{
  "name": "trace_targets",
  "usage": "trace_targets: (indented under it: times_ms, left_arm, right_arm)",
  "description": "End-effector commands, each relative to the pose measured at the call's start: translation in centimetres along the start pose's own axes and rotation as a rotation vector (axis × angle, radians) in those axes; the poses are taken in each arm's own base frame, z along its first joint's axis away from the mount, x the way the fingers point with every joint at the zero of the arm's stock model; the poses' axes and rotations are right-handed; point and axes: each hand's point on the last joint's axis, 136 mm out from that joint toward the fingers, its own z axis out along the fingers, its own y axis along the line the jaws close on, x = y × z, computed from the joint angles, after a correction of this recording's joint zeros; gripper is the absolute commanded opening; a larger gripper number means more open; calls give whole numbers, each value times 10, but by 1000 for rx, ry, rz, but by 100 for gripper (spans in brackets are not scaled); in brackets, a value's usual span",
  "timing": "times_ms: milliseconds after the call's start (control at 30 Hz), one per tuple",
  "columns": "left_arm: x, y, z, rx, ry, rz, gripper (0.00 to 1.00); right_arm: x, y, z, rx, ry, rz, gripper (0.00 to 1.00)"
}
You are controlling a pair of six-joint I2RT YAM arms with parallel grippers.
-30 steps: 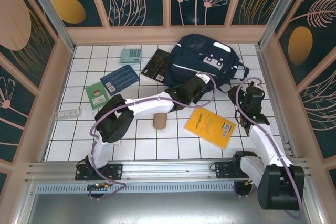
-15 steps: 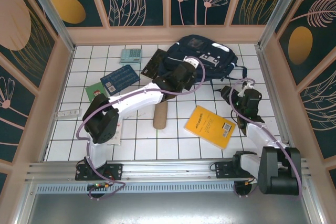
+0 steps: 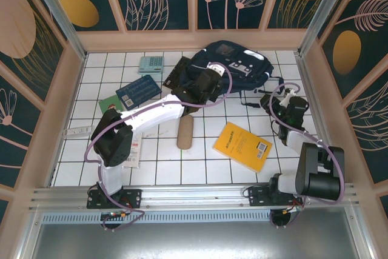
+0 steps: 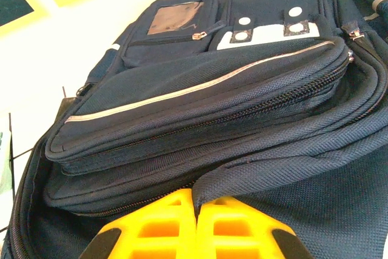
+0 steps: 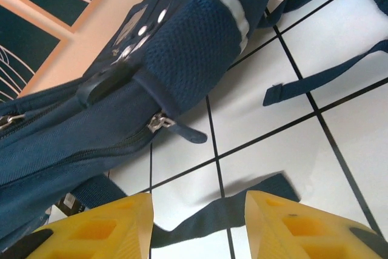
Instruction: Pack books, pencil case, and school supplies into a backpack
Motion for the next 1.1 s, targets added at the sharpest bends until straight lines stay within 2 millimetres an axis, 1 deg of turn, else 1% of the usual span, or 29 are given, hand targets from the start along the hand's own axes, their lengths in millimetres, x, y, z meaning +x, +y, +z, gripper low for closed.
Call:
trace_targets:
  times_ms: [0, 67, 367, 600, 667, 800, 967, 1067]
  left_arm:
    - [-42, 27, -25, -58, -115, -99, 0]
    - [-42, 28, -25, -58, -116, -102, 0]
    - [-43, 30, -26, -61, -117, -105, 0]
    - [-45, 33, -28, -64, -120, -102, 0]
    - [-47, 34, -31, -65, -126, -100, 0]
    - [-52, 35, -34, -58, -136, -107, 0]
    - [-53, 34, -36, -53, -133, -111, 0]
    - [-55, 35, -37, -54, -136, -115, 0]
  right_arm:
    - [-20, 19, 3, -100, -33, -5, 45]
    - [-20, 14, 5, -91, -30, 6, 44]
    - [-21, 11, 8, -119, -31, 32, 44]
    - [-23, 16, 10, -175, -35, 23, 34]
    - [-23, 21, 10, -207, -35, 5, 34]
    - [-20, 35, 15, -303, -16, -53, 39]
    - [-14, 42, 33, -350, 22, -91, 46]
    - [-13, 43, 42, -364, 42, -95, 47]
